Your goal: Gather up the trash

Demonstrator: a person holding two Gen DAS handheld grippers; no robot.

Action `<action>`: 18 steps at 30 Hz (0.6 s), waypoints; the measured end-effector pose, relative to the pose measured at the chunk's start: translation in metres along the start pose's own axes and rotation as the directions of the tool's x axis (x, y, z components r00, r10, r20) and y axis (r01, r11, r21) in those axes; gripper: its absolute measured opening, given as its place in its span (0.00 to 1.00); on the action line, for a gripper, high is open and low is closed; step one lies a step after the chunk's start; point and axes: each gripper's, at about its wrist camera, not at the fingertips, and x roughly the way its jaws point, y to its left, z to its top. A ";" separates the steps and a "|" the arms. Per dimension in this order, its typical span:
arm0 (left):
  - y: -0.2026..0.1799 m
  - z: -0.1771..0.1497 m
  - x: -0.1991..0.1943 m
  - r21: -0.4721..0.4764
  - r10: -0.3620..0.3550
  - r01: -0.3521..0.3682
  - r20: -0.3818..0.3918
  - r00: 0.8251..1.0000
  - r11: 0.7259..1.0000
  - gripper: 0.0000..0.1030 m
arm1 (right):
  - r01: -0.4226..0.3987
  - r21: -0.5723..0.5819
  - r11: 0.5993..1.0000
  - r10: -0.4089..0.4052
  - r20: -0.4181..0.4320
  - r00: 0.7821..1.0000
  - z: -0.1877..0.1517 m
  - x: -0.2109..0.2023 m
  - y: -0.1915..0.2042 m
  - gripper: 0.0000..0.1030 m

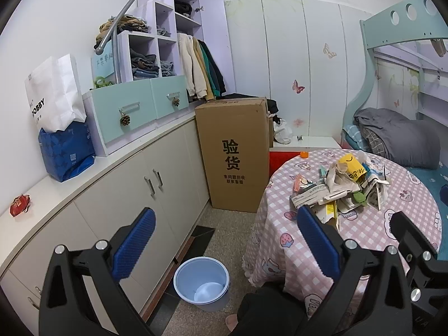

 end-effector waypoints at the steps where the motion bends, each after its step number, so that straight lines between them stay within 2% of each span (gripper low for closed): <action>1: 0.001 0.000 0.000 0.001 0.000 0.000 -0.002 1.000 1.000 0.96 | 0.002 0.002 1.000 -0.002 -0.001 1.000 0.000 0.001 -0.001 0.94; 18: -0.015 0.001 0.017 0.019 -0.008 0.009 -0.041 0.999 1.000 0.96 | -0.006 0.032 0.999 0.008 -0.046 0.999 0.001 0.011 -0.012 0.94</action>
